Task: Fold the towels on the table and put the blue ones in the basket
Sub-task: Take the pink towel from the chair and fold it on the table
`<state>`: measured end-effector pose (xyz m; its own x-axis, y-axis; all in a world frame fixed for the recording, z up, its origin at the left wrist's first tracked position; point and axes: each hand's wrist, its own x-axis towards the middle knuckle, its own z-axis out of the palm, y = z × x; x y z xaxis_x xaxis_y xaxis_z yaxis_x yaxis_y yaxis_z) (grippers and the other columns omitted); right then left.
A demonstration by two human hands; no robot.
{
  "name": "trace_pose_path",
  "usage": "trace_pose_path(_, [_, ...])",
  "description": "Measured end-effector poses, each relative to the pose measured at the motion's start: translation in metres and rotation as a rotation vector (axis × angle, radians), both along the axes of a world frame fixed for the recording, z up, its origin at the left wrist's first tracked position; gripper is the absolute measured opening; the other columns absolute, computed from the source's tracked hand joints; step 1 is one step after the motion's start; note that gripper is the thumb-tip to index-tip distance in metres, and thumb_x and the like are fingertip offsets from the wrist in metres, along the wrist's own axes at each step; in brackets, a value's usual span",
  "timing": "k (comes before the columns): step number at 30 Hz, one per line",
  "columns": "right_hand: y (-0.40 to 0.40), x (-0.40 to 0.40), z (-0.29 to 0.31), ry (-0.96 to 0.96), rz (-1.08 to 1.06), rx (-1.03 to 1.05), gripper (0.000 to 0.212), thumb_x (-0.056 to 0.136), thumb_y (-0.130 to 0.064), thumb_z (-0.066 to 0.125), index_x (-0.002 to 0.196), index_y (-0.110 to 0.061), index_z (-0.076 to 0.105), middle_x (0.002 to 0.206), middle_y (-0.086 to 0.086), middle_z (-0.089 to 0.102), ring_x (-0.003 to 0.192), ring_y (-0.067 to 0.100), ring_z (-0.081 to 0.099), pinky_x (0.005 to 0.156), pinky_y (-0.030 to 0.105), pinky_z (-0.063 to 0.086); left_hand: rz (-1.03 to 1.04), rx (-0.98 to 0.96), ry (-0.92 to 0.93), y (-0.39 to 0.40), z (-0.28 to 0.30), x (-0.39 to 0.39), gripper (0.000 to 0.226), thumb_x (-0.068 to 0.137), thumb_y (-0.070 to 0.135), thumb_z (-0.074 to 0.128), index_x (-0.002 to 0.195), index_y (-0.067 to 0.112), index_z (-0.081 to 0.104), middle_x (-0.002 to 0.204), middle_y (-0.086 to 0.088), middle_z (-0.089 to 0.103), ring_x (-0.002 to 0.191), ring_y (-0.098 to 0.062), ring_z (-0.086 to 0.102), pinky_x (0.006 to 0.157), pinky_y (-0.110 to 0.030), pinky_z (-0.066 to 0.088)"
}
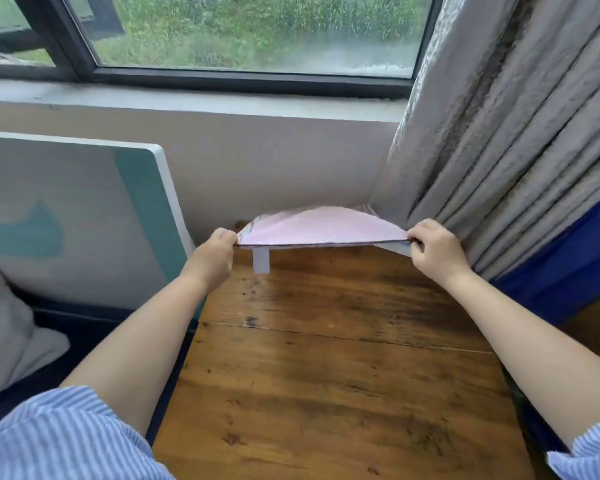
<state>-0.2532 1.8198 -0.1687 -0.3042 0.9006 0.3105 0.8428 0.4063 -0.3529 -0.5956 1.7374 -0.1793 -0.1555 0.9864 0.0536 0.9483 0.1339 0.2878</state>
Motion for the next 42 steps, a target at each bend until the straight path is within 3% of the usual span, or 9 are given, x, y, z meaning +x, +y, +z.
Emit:
trace_pose_path(6, [-0.072,0.026,-0.088,-0.557,0.179,-0.343,0.025,0.088,-0.002,0.042,0.108,-0.004,0.058,0.112,0.011,0.055,0.106,0.027,0.050,0.084,0.034,0.044,-0.290,-0.520,0.241,-0.058,-0.081,0.018,0.027,0.090,-0.003,0.037,0.113,0.009,0.047,0.119,-0.010,0.049,0.101,-0.029,0.055,0.076,-0.032,0.042])
trace_pose_path(10, [-0.124,0.028,-0.137,-0.745,0.268,-0.477,0.031,0.086,0.000,0.041,0.113,-0.010,0.052,0.117,0.007,0.051,0.110,0.024,0.046,0.079,0.030,0.042,-0.407,-0.749,0.352,-0.099,-0.128,0.035,0.026,0.088,-0.003,0.040,0.110,0.008,0.048,0.117,-0.011,0.052,0.104,-0.028,0.054,0.072,-0.030,0.039])
trace_pose_path(14, [-0.159,0.033,-0.165,-0.807,0.283,-0.529,0.034,0.085,0.002,0.042,0.113,-0.015,0.050,0.115,0.007,0.050,0.103,0.023,0.046,0.068,0.026,0.031,-0.513,-0.750,0.460,-0.125,-0.149,0.042,0.030,0.086,-0.002,0.045,0.113,0.010,0.050,0.116,-0.009,0.054,0.108,-0.027,0.049,0.076,-0.033,0.042])
trace_pose_path(24, [-0.214,0.030,-0.192,-0.917,0.326,-0.618,0.028,0.084,-0.003,0.045,0.110,-0.014,0.050,0.117,0.006,0.051,0.107,0.023,0.047,0.079,0.029,0.038,-0.649,-0.783,0.495,-0.170,-0.178,0.044,0.033,0.086,0.003,0.043,0.117,0.013,0.049,0.122,-0.006,0.050,0.117,-0.025,0.040,0.086,-0.031,0.035])
trace_pose_path(28, [-0.221,0.032,-0.189,-0.920,0.350,-0.739,0.022,0.085,-0.017,0.045,0.106,-0.016,0.052,0.112,0.003,0.053,0.102,0.020,0.048,0.075,0.026,0.030,-0.665,-0.893,0.462,-0.176,-0.181,0.055,0.031,0.087,0.009,0.042,0.116,0.012,0.052,0.122,-0.007,0.050,0.116,-0.026,0.041,0.086,-0.031,0.036])
trace_pose_path(31, [-0.211,0.030,-0.185,-0.915,0.375,-0.728,0.030,0.090,-0.037,0.038,0.096,-0.016,0.059,0.092,0.003,0.056,0.087,0.018,0.054,0.068,0.026,0.032,-0.610,-0.903,0.405,-0.163,-0.176,0.058,0.026,0.089,0.019,0.039,0.106,0.010,0.057,0.114,-0.009,0.056,0.105,-0.028,0.053,0.074,-0.031,0.037])
trace_pose_path(36, [-0.164,0.018,-0.185,-0.550,0.124,-0.621,0.029,0.093,-0.028,0.042,0.071,-0.012,0.052,0.072,0.000,0.048,0.070,0.015,0.046,0.057,0.026,0.036,-0.451,-0.540,0.218,-0.123,-0.177,0.064,0.025,0.095,0.022,0.035,0.098,0.005,0.053,0.104,-0.011,0.055,0.094,-0.027,0.053,0.064,-0.032,0.039])
trace_pose_path(39, [-0.126,0.007,-0.187,-0.269,-0.103,-0.527,0.022,0.091,-0.017,0.048,0.093,-0.002,0.064,0.089,0.013,0.063,0.086,0.026,0.055,0.070,0.036,0.047,-0.283,-0.387,0.051,-0.089,-0.184,0.073,0.026,0.093,0.019,0.040,0.109,0.003,0.053,0.114,-0.012,0.052,0.104,-0.029,0.049,0.074,-0.036,0.044])
trace_pose_path(42, [-0.089,-0.009,-0.191,-0.225,-0.172,-0.378,0.027,0.090,-0.010,0.049,0.112,0.002,0.058,0.114,0.020,0.059,0.106,0.034,0.051,0.087,0.040,0.044,-0.164,-0.329,-0.011,-0.053,-0.197,0.085,0.035,0.094,0.018,0.040,0.124,0.003,0.046,0.134,-0.014,0.042,0.121,-0.028,0.041,0.091,-0.037,0.038])
